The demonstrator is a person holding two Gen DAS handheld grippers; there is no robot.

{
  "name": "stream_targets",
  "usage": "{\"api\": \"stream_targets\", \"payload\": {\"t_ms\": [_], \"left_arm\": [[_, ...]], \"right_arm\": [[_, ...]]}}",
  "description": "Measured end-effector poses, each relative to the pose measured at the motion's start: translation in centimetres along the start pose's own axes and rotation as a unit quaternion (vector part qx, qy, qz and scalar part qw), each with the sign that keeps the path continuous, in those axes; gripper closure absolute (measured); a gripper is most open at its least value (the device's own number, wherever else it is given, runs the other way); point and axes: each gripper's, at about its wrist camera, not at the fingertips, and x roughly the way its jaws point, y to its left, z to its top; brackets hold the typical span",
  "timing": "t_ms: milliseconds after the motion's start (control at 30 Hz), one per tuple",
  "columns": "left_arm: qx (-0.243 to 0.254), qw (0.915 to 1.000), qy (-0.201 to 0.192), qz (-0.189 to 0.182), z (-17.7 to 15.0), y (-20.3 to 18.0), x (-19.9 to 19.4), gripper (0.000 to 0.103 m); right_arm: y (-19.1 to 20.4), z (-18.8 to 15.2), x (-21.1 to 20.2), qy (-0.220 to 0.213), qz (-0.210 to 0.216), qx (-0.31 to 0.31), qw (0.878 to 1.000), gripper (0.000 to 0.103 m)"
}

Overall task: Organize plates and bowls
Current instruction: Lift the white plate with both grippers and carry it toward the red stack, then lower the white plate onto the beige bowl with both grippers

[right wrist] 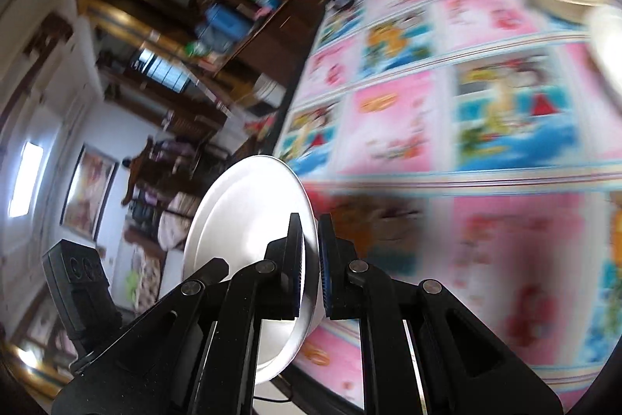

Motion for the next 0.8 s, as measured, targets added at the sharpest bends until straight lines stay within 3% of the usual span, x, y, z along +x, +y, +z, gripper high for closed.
{"api": "stream_targets", "payload": {"t_ms": [167,367,800], "left_arm": [[-0.023,0.9992,0.001,0.034,0.2,3.9,-0.3,0.092],[-0.041,0.9979,0.019,0.046,0.5,6.2,1.5,0.092],[-0.064,0.9967,0.033,0.037,0.5,8.8,2.7,0.091]], "right_arm": [[3.1,-0.2,5.2,0.035,0.004,-0.025,0.999,0.095],[4.6,-0.8,8.6,0.048,-0.014,-0.052,0.997,0.095],[4.9,-1.7,10.6,0.042,-0.052,-0.092,0.994,0.095]]}}
